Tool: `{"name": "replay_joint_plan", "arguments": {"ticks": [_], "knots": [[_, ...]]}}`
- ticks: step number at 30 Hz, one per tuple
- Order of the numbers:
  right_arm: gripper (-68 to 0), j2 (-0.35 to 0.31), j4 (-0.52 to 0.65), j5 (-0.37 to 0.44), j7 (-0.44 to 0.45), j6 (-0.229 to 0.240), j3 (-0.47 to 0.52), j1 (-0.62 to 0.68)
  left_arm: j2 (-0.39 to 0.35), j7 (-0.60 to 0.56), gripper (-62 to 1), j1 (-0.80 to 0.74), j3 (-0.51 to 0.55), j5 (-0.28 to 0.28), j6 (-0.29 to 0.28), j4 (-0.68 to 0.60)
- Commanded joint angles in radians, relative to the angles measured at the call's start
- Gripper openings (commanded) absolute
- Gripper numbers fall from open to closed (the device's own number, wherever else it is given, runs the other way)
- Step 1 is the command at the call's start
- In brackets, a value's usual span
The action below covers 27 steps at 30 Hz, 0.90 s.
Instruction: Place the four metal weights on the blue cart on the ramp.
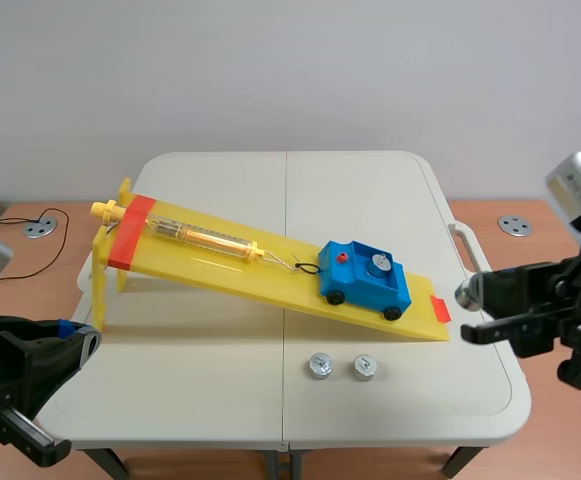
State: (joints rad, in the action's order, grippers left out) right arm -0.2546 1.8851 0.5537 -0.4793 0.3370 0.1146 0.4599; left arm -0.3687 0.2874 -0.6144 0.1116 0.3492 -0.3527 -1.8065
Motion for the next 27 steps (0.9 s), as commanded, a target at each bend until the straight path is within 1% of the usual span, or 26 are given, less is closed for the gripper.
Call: {"name": "replay_joint_plan", "arguments": {"ticks": [1, 3, 5, 10, 15, 18, 21, 25, 26, 27], "knots": [[-66.9, 0.019, 0.076, 0.057, 0.126, 0.019, 0.029, -0.08, 0.008, -0.103, -57.3, 0.017, 0.006, 0.077, -0.018, -0.05], [-66.9, 0.049, 0.058, 0.057, 0.126, 0.02, 0.03, -0.112, 0.008, -0.103, -57.3, 0.017, 0.006, 0.077, -0.018, -0.05], [-66.9, 0.077, 0.032, 0.057, 0.126, 0.031, 0.024, -0.143, 0.008, -0.103, -57.3, 0.017, 0.006, 0.077, -0.018, -0.05], [-66.9, 0.145, -0.052, 0.061, 0.13, 0.031, 0.015, -0.225, 0.008, -0.103, -57.3, 0.017, 0.006, 0.077, -0.018, -0.05], [-66.9, 0.195, -0.137, 0.064, 0.13, 0.034, 0.015, -0.306, 0.008, -0.103, -57.3, 0.017, 0.006, 0.077, -0.018, -0.05], [-66.9, 0.207, -0.19, 0.068, 0.132, 0.057, 0.015, -0.353, 0.008, -0.103, -57.3, 0.017, 0.006, 0.077, -0.018, -0.05], [-66.9, 0.216, -0.24, 0.068, 0.133, 0.057, 0.014, -0.397, 0.008, -0.103, -57.3, 0.017, 0.006, 0.077, -0.018, -0.05], [-66.9, 0.216, -0.309, 0.068, 0.134, 0.057, -0.012, -0.451, 0.008, -0.103, -57.3, 0.017, 0.006, 0.077, -0.018, -0.05], [-66.9, 0.216, -0.326, 0.068, 0.134, 0.064, -0.021, -0.463, 0.008, -0.103, -57.3, 0.017, 0.006, 0.077, -0.018, -0.05], [-66.9, 0.216, -0.342, 0.068, 0.135, 0.08, -0.029, -0.476, 0.008, -0.103, -57.3, 0.017, 0.006, 0.077, -0.018, -0.05]]}}
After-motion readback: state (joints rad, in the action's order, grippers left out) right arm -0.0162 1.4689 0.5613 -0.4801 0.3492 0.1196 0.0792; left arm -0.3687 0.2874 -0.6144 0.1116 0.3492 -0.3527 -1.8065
